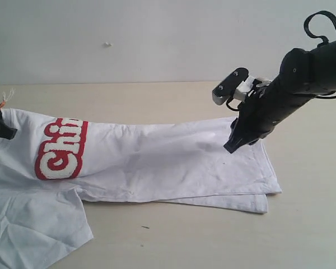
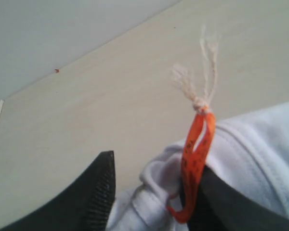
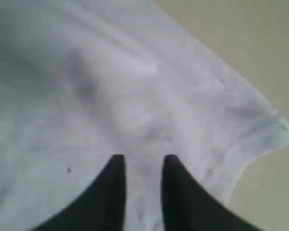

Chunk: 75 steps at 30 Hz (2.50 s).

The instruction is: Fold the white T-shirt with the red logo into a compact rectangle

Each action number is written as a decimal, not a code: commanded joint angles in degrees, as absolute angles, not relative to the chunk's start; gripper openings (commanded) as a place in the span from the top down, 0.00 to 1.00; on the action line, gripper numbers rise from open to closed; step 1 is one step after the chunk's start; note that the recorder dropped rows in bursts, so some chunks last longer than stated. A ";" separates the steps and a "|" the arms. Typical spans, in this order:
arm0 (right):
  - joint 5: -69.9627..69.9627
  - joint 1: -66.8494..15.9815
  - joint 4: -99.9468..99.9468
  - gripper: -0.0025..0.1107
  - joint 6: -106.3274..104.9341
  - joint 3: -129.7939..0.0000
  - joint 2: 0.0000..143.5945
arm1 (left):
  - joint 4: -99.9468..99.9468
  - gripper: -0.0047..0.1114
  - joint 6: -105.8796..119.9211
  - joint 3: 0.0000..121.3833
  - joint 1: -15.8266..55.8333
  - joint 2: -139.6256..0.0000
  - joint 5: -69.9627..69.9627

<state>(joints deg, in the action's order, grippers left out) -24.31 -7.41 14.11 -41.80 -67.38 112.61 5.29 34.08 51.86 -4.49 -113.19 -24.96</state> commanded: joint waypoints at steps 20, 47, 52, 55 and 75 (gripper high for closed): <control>-21.34 -7.20 4.23 0.98 -26.35 -67.77 124.02 | 6.28 0.07 29.23 55.76 -10.59 -113.37 -28.23; -19.15 -7.34 -5.18 0.98 -13.77 -67.89 114.30 | 14.43 0.06 30.02 56.58 -18.07 -99.40 38.26; -20.78 -7.34 -4.47 0.98 -14.45 -67.89 112.21 | 18.27 0.06 31.26 56.58 -18.07 -99.40 50.03; -21.53 -7.34 -4.47 0.98 -15.29 -67.89 111.88 | 18.27 0.06 31.26 56.58 -18.07 -99.40 54.31; -21.44 -7.34 -1.03 0.98 -15.56 -67.89 111.12 | 39.94 0.07 40.27 49.31 -17.05 -109.31 50.24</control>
